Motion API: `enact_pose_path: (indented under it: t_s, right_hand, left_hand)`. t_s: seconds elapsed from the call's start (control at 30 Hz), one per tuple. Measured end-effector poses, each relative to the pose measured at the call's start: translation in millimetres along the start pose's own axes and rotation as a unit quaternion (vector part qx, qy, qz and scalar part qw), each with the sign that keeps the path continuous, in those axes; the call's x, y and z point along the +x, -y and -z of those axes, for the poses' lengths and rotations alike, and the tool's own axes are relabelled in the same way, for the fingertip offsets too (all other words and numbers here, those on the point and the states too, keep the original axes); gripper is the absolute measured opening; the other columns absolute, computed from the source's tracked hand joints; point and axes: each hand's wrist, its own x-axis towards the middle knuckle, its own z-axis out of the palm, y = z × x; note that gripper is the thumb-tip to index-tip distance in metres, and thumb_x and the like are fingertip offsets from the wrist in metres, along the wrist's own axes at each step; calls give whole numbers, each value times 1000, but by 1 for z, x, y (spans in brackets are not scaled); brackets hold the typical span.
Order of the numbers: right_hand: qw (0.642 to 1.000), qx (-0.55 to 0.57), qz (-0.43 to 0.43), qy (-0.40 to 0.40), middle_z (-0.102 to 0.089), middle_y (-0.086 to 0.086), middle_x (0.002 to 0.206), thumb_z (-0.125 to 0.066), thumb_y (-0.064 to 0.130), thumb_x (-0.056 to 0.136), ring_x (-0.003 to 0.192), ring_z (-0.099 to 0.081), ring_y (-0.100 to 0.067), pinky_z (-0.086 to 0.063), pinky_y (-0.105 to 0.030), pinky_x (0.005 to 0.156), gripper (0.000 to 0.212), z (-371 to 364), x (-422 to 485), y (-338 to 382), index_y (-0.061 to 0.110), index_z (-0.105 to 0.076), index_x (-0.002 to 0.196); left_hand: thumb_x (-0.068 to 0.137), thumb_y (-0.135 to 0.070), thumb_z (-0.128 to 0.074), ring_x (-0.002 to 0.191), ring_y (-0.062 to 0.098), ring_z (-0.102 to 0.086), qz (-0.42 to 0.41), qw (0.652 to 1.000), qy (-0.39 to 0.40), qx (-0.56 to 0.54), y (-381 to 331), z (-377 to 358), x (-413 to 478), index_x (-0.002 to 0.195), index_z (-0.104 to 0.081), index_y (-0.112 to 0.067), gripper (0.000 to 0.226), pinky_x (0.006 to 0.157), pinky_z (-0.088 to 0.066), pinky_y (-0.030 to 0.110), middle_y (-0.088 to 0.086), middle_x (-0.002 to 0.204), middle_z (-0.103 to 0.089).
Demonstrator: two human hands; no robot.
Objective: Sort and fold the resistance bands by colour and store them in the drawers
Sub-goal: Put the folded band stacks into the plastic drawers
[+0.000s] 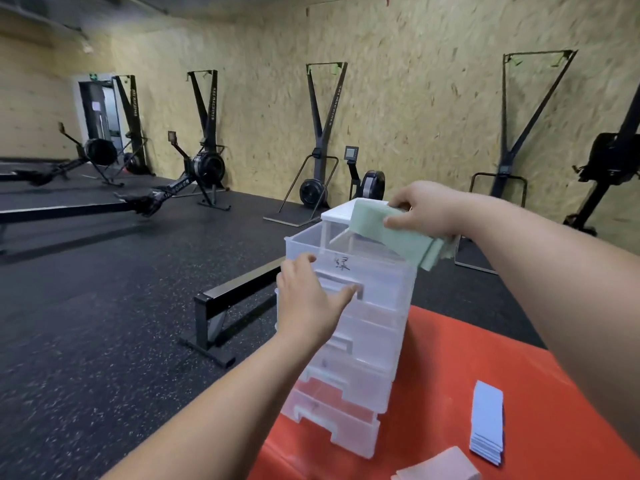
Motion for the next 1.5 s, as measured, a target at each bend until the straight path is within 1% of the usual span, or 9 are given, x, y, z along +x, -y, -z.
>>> enact_pose_path:
  t_s: [0.13,0.3,0.4,0.6,0.77,0.9,0.97,1.07,1.5]
  right_hand:
    - [993,-93,33,65,-72,-3,108,-65,47,94,96,-65,-26,-56,-46,91,34,-15,53,6,19,-71,112]
    - [984,115,73,117,-77,0,104,-68,52,92,95,-72,-19,-57,-44,92,21,-26,91,-1,39,-77,106]
    - [964,197,45,170,-78,-6,105,-73,50,90,86,-67,-22,-57,-45,89,24,-52,104,-12,32,-79,104]
    - [965,16,37,260,-72,10,104,-56,46,99,96,-65,-16,-51,-38,93,26,-102,114,-25,32,-75,109]
    - [951,142,29,274,-76,2,97,-60,40,102,87,-69,-18,-55,-34,88,27,-95,105,-23,18,-76,108]
    - [970,-59,70,227,-64,12,89,-51,43,104,88,-59,-20,-48,-41,91,29,-100,110,-18,37,-64,79]
    - [980,-73,63,176,-64,18,96,-56,43,102,97,-60,-19,-47,-38,93,16,-99,108,-15,41,-67,90]
    - [994,-44,49,91,-71,9,120,-67,41,96,108,-64,-19,-51,-37,100,33,-95,101,-18,32,-70,127]
    - [986,118,-33,-111,-69,12,102,-66,23,98,95,-65,-10,-47,-27,81,16,-54,1,-85,30,-75,110]
  left_hand:
    - [77,-64,-82,131,24,-40,-3,1000,-29,-3,12,-17,11,143,-42,-19,90,110,-42,42,0,135,-40]
    - [78,-68,-79,125,18,-37,-12,997,-67,-32,22,-34,17,145,-39,-22,90,108,-43,41,-7,129,-33]
    - [79,-70,-77,126,16,-35,-14,996,-75,-46,26,-40,17,146,-37,-24,90,109,-43,41,-9,129,-30]
    - [78,-69,-78,129,16,-35,-17,995,-87,-51,27,-47,15,146,-34,-29,90,111,-42,41,-11,129,-28]
    - [76,-69,-79,128,14,-35,-8,995,-88,-51,24,-48,14,146,-34,-31,91,111,-42,41,-12,129,-29]
    - [75,-70,-79,130,14,-33,4,996,-74,-47,20,-49,14,147,-32,-32,94,113,-39,40,-12,131,-28]
    - [75,-68,-80,131,15,-32,8,997,-70,-41,17,-50,15,148,-32,-31,95,114,-39,40,-11,133,-28]
    - [77,-64,-82,133,18,-32,16,998,-55,-32,10,-52,20,148,-32,-29,94,114,-38,41,-6,138,-29]
    - [86,-60,-76,137,31,-40,70,997,-15,22,-27,-76,47,148,-37,-19,84,112,-42,48,8,146,-36]
